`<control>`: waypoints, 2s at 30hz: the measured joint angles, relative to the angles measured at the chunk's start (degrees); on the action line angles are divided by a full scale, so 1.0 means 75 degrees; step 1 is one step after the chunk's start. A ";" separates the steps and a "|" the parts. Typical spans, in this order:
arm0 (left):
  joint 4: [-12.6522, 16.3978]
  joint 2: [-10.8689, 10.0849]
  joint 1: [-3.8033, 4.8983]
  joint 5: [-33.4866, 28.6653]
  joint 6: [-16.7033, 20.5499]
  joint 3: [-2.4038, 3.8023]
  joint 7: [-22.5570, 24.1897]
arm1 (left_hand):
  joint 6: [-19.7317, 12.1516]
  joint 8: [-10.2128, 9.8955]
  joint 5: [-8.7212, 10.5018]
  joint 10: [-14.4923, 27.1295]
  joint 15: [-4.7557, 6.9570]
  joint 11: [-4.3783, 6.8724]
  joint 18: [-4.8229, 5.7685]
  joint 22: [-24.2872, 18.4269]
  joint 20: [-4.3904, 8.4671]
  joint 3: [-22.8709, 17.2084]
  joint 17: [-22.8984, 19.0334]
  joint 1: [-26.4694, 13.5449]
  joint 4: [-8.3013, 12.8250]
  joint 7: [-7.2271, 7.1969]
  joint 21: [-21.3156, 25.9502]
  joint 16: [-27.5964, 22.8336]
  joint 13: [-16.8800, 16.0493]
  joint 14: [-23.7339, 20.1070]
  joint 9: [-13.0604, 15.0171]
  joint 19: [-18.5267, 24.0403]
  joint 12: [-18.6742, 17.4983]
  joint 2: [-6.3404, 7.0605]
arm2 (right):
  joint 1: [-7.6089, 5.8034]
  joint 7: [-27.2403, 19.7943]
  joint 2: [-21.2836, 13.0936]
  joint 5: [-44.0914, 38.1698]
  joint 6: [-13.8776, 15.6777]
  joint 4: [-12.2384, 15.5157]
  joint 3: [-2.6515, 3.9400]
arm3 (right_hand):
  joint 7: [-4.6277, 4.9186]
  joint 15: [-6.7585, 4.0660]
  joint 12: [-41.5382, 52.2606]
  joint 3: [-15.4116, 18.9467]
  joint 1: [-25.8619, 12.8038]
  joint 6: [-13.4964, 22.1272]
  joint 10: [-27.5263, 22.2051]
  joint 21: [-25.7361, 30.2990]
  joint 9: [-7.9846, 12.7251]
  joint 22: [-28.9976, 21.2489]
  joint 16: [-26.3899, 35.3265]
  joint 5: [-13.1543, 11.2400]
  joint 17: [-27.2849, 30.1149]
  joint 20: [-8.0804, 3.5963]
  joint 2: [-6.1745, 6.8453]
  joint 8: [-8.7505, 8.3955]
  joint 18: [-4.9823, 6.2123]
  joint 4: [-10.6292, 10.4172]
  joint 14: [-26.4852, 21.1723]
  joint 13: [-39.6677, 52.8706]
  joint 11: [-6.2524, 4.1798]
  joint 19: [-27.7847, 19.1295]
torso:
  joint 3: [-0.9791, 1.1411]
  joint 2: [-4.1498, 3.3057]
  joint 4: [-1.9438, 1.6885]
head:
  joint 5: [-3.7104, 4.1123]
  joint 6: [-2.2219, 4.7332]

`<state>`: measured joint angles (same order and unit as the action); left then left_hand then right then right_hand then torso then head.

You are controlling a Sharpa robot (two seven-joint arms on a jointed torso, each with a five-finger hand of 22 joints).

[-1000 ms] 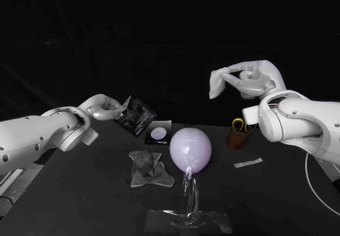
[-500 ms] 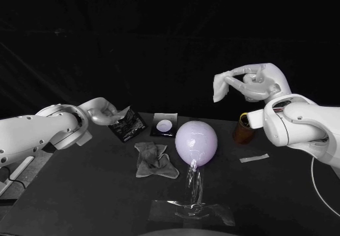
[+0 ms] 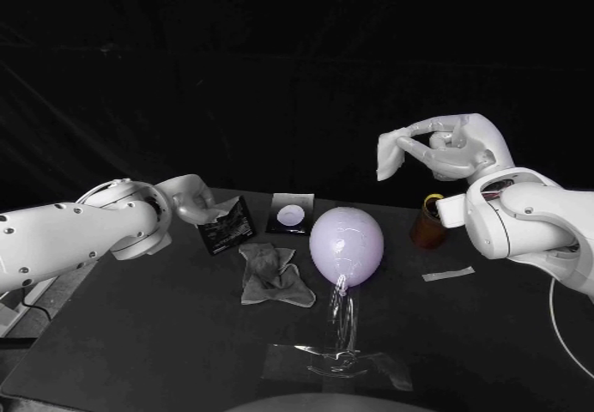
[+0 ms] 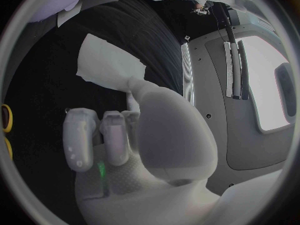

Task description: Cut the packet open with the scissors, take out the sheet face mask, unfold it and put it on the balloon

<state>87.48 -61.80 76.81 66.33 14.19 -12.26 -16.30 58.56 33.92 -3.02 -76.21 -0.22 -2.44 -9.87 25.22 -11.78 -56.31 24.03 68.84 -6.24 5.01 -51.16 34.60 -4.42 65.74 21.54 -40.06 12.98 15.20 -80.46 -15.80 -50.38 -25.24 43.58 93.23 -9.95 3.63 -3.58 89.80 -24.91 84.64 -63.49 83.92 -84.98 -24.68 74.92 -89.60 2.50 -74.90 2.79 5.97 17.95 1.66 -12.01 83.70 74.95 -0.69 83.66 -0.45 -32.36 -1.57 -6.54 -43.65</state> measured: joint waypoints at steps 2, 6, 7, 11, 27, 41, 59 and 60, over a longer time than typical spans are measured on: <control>0.0111 0.0037 -0.0032 0.0146 -0.0019 0.0000 -0.0103 | 0.0001 0.0000 0.0000 0.0000 0.0000 0.0000 0.0002 0.0000 0.0000 0.0002 0.0003 0.0008 0.0002 -0.0001 0.0000 0.0000 0.0000 0.0001 0.0000 0.0000 0.0000 0.0008 | 0.0014 0.0001 0.0000 -0.0010 -0.0007 -0.0006 -0.0001 | 0.0000 0.0000 0.0000 0.0000 0.0000 0.0001 0.0000 0.0000 0.0000 0.0001 -0.0013 -0.0010 0.0000 0.0000 0.0000 0.0000 0.0000 0.0000 0.0000 0.0001 0.0000 0.0000 | 0.0000 0.0000 0.0004 | -0.0001 -0.0011; 0.0259 0.0134 -0.0098 0.0279 -0.0109 0.0000 -0.0220 | 0.0027 0.0132 -0.0001 -0.0028 0.0000 0.0028 0.0007 -0.0013 -0.0027 0.0067 0.0017 -0.0089 0.0067 -0.0025 0.0000 0.0000 0.0000 0.0001 0.0000 -0.0026 0.0000 0.0104 | 0.0034 0.0004 -0.0004 -0.0023 -0.0025 -0.0017 -0.0001 | 0.0000 0.0000 -0.0001 0.0001 0.0000 0.0000 0.0000 0.0000 0.0002 0.0003 -0.0027 0.0005 -0.0001 0.0000 0.0000 0.0000 0.0000 0.0000 0.0000 0.0001 0.0000 -0.0001 | -0.0001 0.0001 0.0005 | -0.0001 -0.0021; 0.0280 0.0167 -0.0114 0.0288 -0.0141 0.0000 -0.0236 | 0.0025 0.0196 -0.0001 -0.0040 0.0000 0.0040 0.0008 -0.0035 -0.0027 0.0092 0.0022 -0.0103 0.0092 -0.0029 0.0009 0.0000 0.0000 0.0001 0.0000 -0.0026 0.0000 0.0119 | 0.0042 0.0004 -0.0005 -0.0025 -0.0031 -0.0024 -0.0001 | -0.0004 0.0000 -0.0001 0.0001 0.0000 -0.0004 0.0000 0.0000 0.0002 0.0003 -0.0027 0.0020 -0.0002 0.0000 0.0000 0.0000 0.0000 0.0000 0.0000 0.0000 0.0000 -0.0001 | 0.0000 0.0003 0.0004 | 0.0003 -0.0023; 0.0356 0.0280 -0.0177 0.0293 -0.0300 0.0000 -0.0281 | -0.0084 0.0286 -0.0005 -0.0053 0.0000 0.0053 0.0009 -0.0167 -0.0054 0.0275 0.0047 -0.0174 0.0262 -0.0089 0.0211 -0.0002 0.0000 0.0002 0.0001 -0.0054 -0.0026 0.0189 | 0.0079 0.0007 -0.0008 -0.0032 -0.0053 -0.0038 -0.0002 | -0.0016 0.0000 -0.0002 0.0001 -0.0011 -0.0016 0.0000 0.0000 0.0004 0.0004 -0.0027 0.0022 -0.0007 0.0003 0.0011 -0.0001 0.0000 0.0000 0.0000 0.0000 0.0000 -0.0003 | 0.0000 0.0007 0.0005 | 0.0021 -0.0037; 0.0703 0.0472 -0.0285 0.0020 -0.0829 -0.0016 -0.0338 | -0.0123 -0.0008 -0.0010 0.0074 -0.0056 -0.0016 0.0019 -0.0836 -0.0205 0.2381 0.0244 -0.1104 -0.0872 -0.0036 0.1095 -0.0088 -0.0079 -0.0113 0.0832 -0.0400 -0.0111 0.0182 | 0.0149 0.0017 -0.0033 -0.0045 -0.0129 -0.0037 -0.0004 | -0.0018 0.0000 0.0000 -0.0012 -0.0030 -0.0013 -0.0013 0.0001 0.0001 -0.0002 -0.0020 0.0021 -0.0006 -0.0017 0.0030 -0.0017 0.0000 0.0014 0.0000 -0.0004 0.0013 0.0016 | 0.0001 0.0004 0.0006 | 0.0139 -0.0068; 0.0699 0.0577 -0.0293 -0.0302 -0.0619 -0.0016 -0.0253 | 0.0216 -0.0417 -0.0011 0.0116 -0.0056 -0.0030 0.0025 -0.1327 -0.0151 0.7605 0.0485 -0.0753 -0.1456 0.0029 0.1649 -0.0191 -0.0272 -0.0113 0.0662 -0.0832 -0.0045 -0.0801 | 0.0173 0.0031 -0.0028 -0.0051 -0.0170 -0.0041 -0.0006 | -0.0023 0.0000 -0.0001 0.0000 -0.0045 0.0004 -0.0013 0.0001 -0.0009 0.0002 -0.0027 0.0018 0.0000 -0.0015 0.0045 0.0015 0.0000 0.0044 0.0000 0.0001 0.0013 0.0014 | 0.0001 0.0004 0.0001 | 0.0302 -0.0026; 0.0536 0.0621 -0.0301 -0.0865 -0.0268 -0.0005 0.0093 | -0.0038 -0.0547 -0.0011 0.0440 -0.0174 -0.0156 0.0028 -0.1462 -0.0186 0.8185 0.0562 -0.0372 -0.1426 0.0162 0.1865 -0.0329 -0.0291 -0.0375 0.0746 -0.0849 -0.0113 -0.0953 | 0.0212 0.0061 -0.0005 -0.0069 -0.0228 -0.0074 -0.0011 | -0.0018 0.0001 -0.0017 -0.0009 -0.0023 0.0038 -0.0014 0.0001 -0.0008 0.0002 -0.0020 0.0001 -0.0006 -0.0013 0.0024 0.0012 -0.0001 0.0053 0.0000 -0.0005 0.0013 0.0012 | -0.0004 0.0007 0.0000 | 0.0416 0.0061; 0.0491 0.0639 -0.0303 -0.1034 -0.0189 -0.0005 0.0199 | -0.0161 -0.0601 -0.0011 0.0559 -0.0218 -0.0199 0.0028 -0.1487 -0.0238 0.8099 0.0558 -0.0140 -0.1443 0.0207 0.1924 -0.0362 -0.0271 -0.0493 0.0737 -0.0791 -0.0134 -0.1059 | 0.0214 0.0067 0.0004 -0.0072 -0.0235 -0.0080 -0.0011 | -0.0018 0.0001 -0.0002 -0.0016 -0.0023 0.0038 -0.0013 0.0001 -0.0009 0.0001 -0.0019 0.0001 -0.0006 -0.0013 0.0024 0.0012 -0.0001 0.0060 0.0000 -0.0004 0.0013 0.0012 | -0.0004 0.0006 -0.0001 | 0.0441 0.0094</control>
<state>91.16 -57.01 74.54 58.58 12.77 -12.29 -14.81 57.35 29.41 -3.11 -72.01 -1.86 -3.94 -9.66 14.07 -13.57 4.43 28.22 67.79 -17.06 6.57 -36.73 31.88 -6.45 62.05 27.06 -45.99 11.97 7.26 -78.86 -15.30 -50.36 -25.78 41.82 92.62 -10.03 3.49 -3.57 89.79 -25.03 84.47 -63.21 83.82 -84.96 -24.75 74.93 -89.74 2.50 -74.95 2.69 6.15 18.03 1.65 -11.56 83.70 74.92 -0.59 83.75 -0.48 -32.32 -1.58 -3.24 -42.95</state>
